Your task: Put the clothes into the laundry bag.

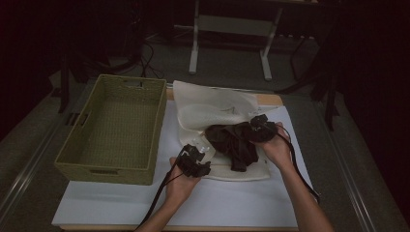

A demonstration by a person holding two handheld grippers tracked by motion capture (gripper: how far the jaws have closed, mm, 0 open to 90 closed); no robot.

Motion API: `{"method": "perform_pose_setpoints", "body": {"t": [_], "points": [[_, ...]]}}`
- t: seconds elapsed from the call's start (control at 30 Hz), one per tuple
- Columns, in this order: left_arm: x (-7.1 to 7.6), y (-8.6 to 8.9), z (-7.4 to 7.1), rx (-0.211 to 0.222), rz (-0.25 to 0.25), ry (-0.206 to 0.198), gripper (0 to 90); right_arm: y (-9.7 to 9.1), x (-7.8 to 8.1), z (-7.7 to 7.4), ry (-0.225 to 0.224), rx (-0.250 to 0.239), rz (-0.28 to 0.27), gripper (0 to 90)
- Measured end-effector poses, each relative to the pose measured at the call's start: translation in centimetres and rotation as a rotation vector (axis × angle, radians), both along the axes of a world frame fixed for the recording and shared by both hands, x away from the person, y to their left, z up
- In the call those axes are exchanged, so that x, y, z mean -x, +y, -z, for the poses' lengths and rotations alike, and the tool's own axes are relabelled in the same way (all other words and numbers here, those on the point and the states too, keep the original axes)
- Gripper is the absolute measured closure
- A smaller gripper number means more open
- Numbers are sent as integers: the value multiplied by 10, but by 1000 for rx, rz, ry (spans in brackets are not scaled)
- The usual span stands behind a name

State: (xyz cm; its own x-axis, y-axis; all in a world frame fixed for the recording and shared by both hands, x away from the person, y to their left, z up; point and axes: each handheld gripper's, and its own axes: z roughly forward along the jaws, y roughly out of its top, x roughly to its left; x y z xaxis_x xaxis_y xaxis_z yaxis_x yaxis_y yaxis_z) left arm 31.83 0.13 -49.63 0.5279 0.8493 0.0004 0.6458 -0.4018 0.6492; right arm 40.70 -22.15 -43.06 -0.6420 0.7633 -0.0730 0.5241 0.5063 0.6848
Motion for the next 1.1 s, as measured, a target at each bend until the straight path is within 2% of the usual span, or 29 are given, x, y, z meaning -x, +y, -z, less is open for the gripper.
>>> {"method": "perform_pose_setpoints", "body": {"t": [0.07,0.2,0.23,0.27,0.3,0.37,0.4,0.47,0.53,0.67,0.8,0.9,0.93,1.0,1.03,1.1], "points": [[-7,-10,1,-13,7,0,417,0,0,0,-1,0,0,664],[-22,-26,9,-73,-7,-8,394,0,0,0,-1,-1,0,664],[-25,-29,12,-113,-11,-12,397,0,0,0,-1,-1,0,664],[-27,-31,14,-133,-18,-14,408,0,0,0,2,-5,3,664],[-30,-32,17,-157,-29,-16,431,0,0,0,2,-5,2,664],[-32,-31,19,-163,-38,-12,573,0,0,0,3,-6,3,664],[-32,-27,19,-151,-39,-4,668,0,0,1,3,-6,2,663],[-28,-23,16,-139,-37,-14,846,-1,0,1,-1,-3,-2,664],[-19,-17,10,-127,-28,-34,867,-2,0,1,0,-2,-4,664],[4,5,-1,-81,-44,-61,876,-1,0,1,0,1,-5,663],[27,28,-3,-56,-66,-74,877,0,1,1,2,6,-9,663],[39,42,-2,-39,-93,-58,876,1,1,1,2,13,-15,662],[43,46,-1,-52,-100,-60,875,2,1,2,2,14,-16,662],[46,54,1,-27,-123,-40,862,3,1,2,1,17,-17,661],[48,57,0,-16,-125,-42,839,3,2,2,4,20,-23,660],[48,58,-5,6,-112,-49,710,6,2,3,4,25,-29,658]]}}
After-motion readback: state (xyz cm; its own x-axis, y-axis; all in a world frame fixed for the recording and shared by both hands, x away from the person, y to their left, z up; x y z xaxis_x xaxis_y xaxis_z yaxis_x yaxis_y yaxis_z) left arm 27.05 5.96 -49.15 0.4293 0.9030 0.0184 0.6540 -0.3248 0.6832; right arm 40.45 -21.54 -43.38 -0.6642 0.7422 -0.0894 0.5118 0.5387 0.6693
